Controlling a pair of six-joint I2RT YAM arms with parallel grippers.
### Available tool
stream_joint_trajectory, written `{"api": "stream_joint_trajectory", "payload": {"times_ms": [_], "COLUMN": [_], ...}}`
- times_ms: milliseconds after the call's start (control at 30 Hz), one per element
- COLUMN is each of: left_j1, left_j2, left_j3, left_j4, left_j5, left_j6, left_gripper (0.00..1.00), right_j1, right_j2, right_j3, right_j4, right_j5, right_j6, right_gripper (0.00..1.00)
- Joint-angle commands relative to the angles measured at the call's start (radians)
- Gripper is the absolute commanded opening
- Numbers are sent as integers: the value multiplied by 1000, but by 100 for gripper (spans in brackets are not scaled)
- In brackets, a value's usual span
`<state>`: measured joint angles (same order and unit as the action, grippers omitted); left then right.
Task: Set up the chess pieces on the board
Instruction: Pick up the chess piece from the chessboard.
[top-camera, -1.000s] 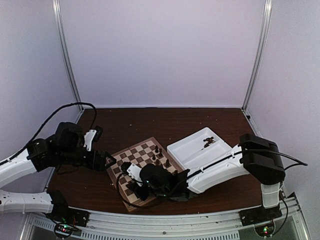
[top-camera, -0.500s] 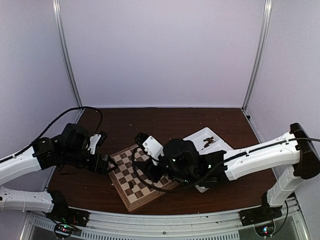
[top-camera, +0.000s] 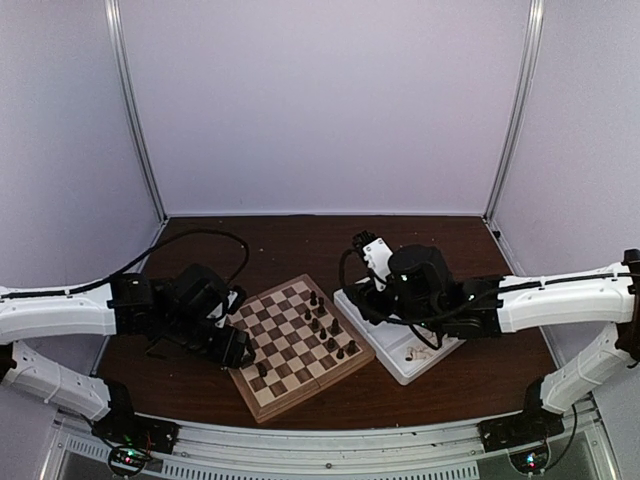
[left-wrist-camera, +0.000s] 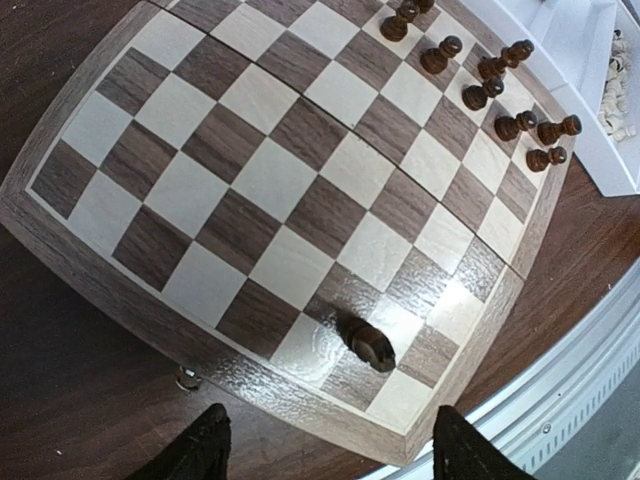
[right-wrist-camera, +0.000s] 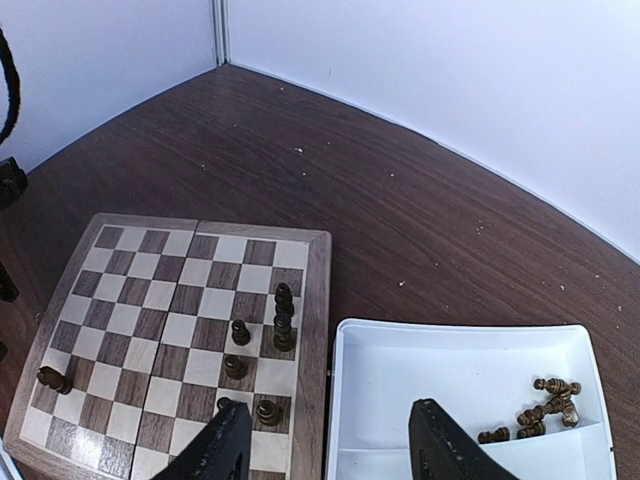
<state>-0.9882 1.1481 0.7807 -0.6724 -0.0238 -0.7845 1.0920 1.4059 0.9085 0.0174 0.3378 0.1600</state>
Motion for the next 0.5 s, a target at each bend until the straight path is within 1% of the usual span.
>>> {"api": "stream_joint_trajectory", "payload": {"times_ms": [0, 33, 133, 167, 267, 333, 467], "left_j1": [-42, -47, -51, -51, -41, -18, 63], "left_j2": [91, 104, 108, 100, 45, -3, -84], "left_j3": [81, 87, 82, 74, 25, -22, -93], "left_j4": [-25, -23, 5, 17, 76, 115, 156], "left_j5": [-87, -92, -88, -88, -90, -74, -2], "left_j6": [-57, -63, -72, -75, -90, -99, -99], "left_gripper": [69, 69, 70, 70, 71, 72, 72], "right_j1": [-8, -10, -14, -13, -7, 12, 72], "right_j2": [-47, -46, -33, -23, 33, 64, 124], "right_j3": [-28, -23, 23, 56, 190, 262, 358], "right_j4": [-10, -10, -84, -129, -334, -420, -493], "right_j5": [-8, -24, -100, -121, -173, -202, -229], "right_j6": [35, 40, 77, 105, 210, 275, 378], "right_gripper": [57, 57, 57, 57, 56, 54, 54]}}
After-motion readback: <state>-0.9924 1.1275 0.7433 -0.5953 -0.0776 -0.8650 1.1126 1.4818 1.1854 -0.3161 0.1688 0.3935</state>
